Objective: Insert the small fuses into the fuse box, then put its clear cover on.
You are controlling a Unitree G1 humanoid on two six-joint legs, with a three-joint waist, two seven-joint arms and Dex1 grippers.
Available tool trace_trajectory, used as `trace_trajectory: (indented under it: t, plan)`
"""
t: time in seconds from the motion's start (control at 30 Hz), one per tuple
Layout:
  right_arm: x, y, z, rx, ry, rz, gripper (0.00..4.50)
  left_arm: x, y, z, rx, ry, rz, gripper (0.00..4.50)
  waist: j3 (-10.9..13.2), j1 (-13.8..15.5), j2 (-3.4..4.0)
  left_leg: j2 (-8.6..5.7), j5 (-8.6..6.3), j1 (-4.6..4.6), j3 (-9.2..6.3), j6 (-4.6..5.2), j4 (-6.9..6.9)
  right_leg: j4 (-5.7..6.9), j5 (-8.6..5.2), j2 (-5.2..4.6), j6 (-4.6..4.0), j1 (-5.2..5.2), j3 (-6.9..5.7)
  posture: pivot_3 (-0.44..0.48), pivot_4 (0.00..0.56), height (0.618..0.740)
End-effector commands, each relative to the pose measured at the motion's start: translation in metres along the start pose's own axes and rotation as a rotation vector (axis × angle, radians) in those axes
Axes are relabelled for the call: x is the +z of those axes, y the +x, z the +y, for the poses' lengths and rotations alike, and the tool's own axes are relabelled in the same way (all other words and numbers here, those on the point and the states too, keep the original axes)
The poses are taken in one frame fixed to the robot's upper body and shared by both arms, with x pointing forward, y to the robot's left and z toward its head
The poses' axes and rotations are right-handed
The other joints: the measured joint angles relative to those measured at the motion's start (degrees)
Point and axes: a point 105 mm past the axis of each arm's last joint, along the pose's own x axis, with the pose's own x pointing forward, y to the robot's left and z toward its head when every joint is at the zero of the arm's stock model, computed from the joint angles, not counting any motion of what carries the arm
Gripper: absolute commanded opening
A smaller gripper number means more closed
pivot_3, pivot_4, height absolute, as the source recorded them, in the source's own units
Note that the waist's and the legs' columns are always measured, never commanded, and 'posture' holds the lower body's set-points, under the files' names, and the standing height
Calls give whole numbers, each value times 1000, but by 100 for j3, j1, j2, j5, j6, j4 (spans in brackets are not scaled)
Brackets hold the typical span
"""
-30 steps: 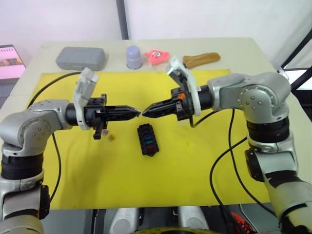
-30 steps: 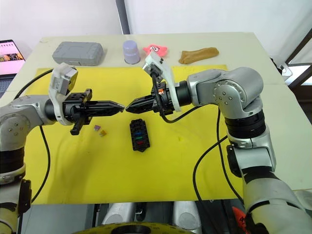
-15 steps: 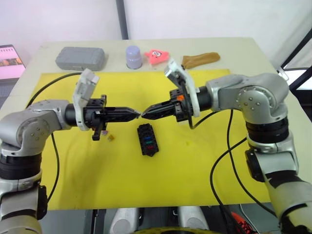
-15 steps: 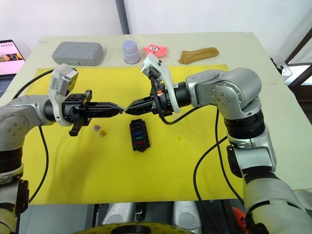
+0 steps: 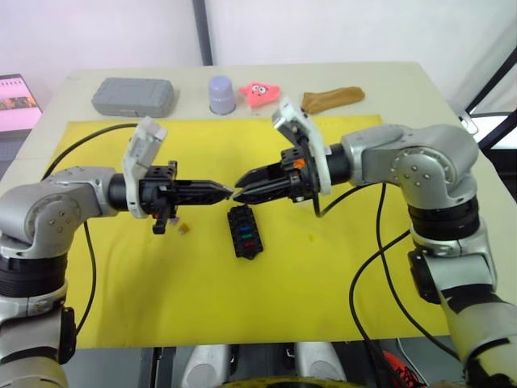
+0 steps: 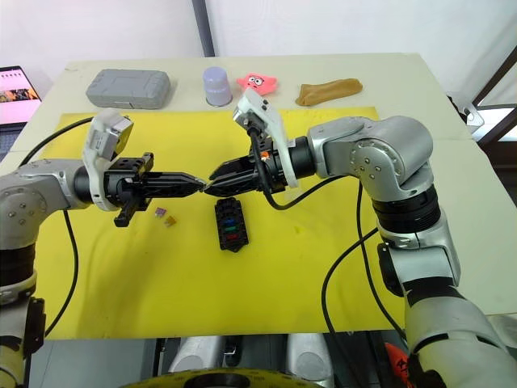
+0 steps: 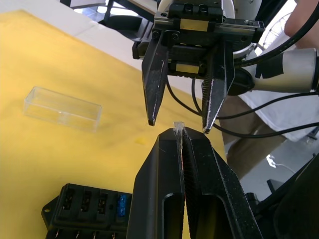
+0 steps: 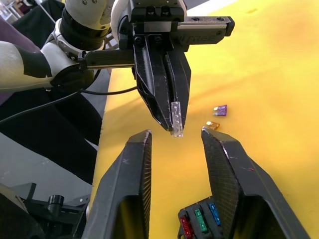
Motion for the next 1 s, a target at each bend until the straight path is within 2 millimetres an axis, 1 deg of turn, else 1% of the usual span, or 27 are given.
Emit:
trace_trajectory:
  t: [0.03, 0.3, 0.33, 0.37, 0.4, 0.43, 1.0]
  plan:
    - [11, -3, 7, 23, -27, -32, 1743, 9, 1, -7, -25, 47, -13, 0, 0, 0, 0, 0, 0, 0, 0, 0, 0, 0, 0, 0, 0, 0, 0, 0, 150, 731]
    - [11, -3, 9, 33, -20, -35, 1743, 8, 2, -8, -32, 50, -10, 0, 0, 0, 0, 0, 0, 0, 0, 1, 0, 0, 0, 0, 0, 0, 0, 0, 150, 731]
    - [11, -3, 9, 35, -19, -36, 1205, 8, 2, -8, -34, 49, -8, 0, 0, 0, 0, 0, 0, 0, 0, 0, 0, 0, 0, 0, 0, 0, 0, 0, 150, 731]
    - [11, -3, 9, 36, -19, -36, 879, 8, 2, -8, -34, 49, -8, 0, 0, 1, 0, 0, 0, 0, 0, 0, 0, 0, 0, 0, 0, 0, 0, 0, 150, 731]
    - [11, -2, 9, 36, -18, -36, 363, 7, 2, -8, -35, 49, -7, 0, 0, 1, 0, 0, 0, 0, 0, 1, 0, 0, 0, 0, 0, 0, 0, 0, 150, 731]
    - [11, -2, 9, 36, -17, -34, 64, 7, 2, -8, -36, 49, -8, 0, 0, 0, 0, 0, 0, 0, 0, 1, 0, 0, 0, -1, 0, 0, 0, 0, 150, 731]
    - [13, -1, 11, 47, -4, -34, 64, 3, 2, -9, -39, 42, 16, 0, 0, 0, 0, 0, 0, 0, 0, 1, 0, 0, 0, 0, 0, 0, 0, 0, 150, 731]
